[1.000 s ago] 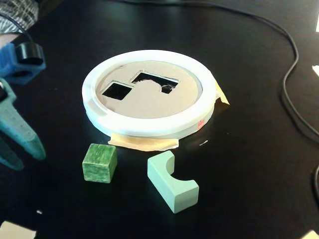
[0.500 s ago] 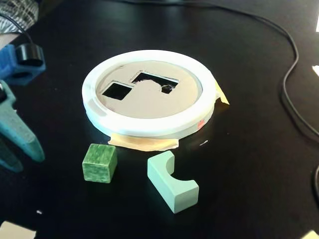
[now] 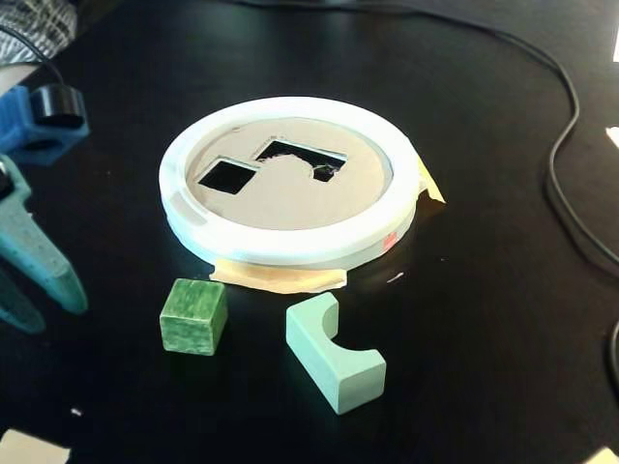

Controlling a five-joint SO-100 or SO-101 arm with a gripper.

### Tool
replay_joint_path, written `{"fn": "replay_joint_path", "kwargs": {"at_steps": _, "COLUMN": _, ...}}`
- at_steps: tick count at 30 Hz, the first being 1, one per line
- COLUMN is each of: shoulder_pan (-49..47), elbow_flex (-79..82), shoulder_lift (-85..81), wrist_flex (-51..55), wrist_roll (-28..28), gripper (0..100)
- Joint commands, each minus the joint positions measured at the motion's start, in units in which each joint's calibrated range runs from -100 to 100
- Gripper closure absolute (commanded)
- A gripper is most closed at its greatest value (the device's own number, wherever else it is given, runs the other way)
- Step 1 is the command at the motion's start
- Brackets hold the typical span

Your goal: Pick up the U shape block and drop it in corresponding U shaped hole

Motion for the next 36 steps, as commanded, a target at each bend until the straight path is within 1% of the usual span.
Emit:
{"fn": "replay_joint_path", "kwargs": {"at_steps": 1, "shoulder_pan": 0.5, "elbow_flex": 0.19, "shoulder_lift": -0.62, "wrist_flex": -1.85, "wrist_roll": -0.2, "gripper": 55}}
{"fn": "replay_joint_path", "kwargs": {"at_steps": 20, "shoulder_pan": 0.62, "elbow_flex": -1.18, "shoulder_lift": -0.62, "wrist_flex": -3.16, "wrist_roll": -0.29, "gripper": 54}}
{"fn": "replay_joint_path", "kwargs": {"at_steps": 24, "shoulder_pan": -1.13, "elbow_flex": -7.28, "shoulder_lift": -0.62, "wrist_flex": -5.36, "wrist_roll": -0.39, "gripper": 54}}
{"fn": "replay_joint_path", "kwargs": {"at_steps": 28, "shoulder_pan": -0.25, "elbow_flex": -10.38, "shoulder_lift": -0.27, "wrist_flex": -8.47, "wrist_roll": -0.44, "gripper": 54}}
{"fn": "replay_joint_path", "kwargs": {"at_steps": 31, "shoulder_pan": -1.25, "elbow_flex": -13.02, "shoulder_lift": 3.41, "wrist_flex": -12.39, "wrist_roll": -1.03, "gripper": 54}}
{"fn": "replay_joint_path", "kwargs": {"at_steps": 35, "shoulder_pan": -1.38, "elbow_flex": -21.76, "shoulder_lift": 18.1, "wrist_flex": -20.11, "wrist_roll": -1.76, "gripper": 54}}
{"fn": "replay_joint_path", "kwargs": {"at_steps": 36, "shoulder_pan": -1.38, "elbow_flex": -27.04, "shoulder_lift": 26.34, "wrist_flex": -22.62, "wrist_roll": -1.76, "gripper": 54}}
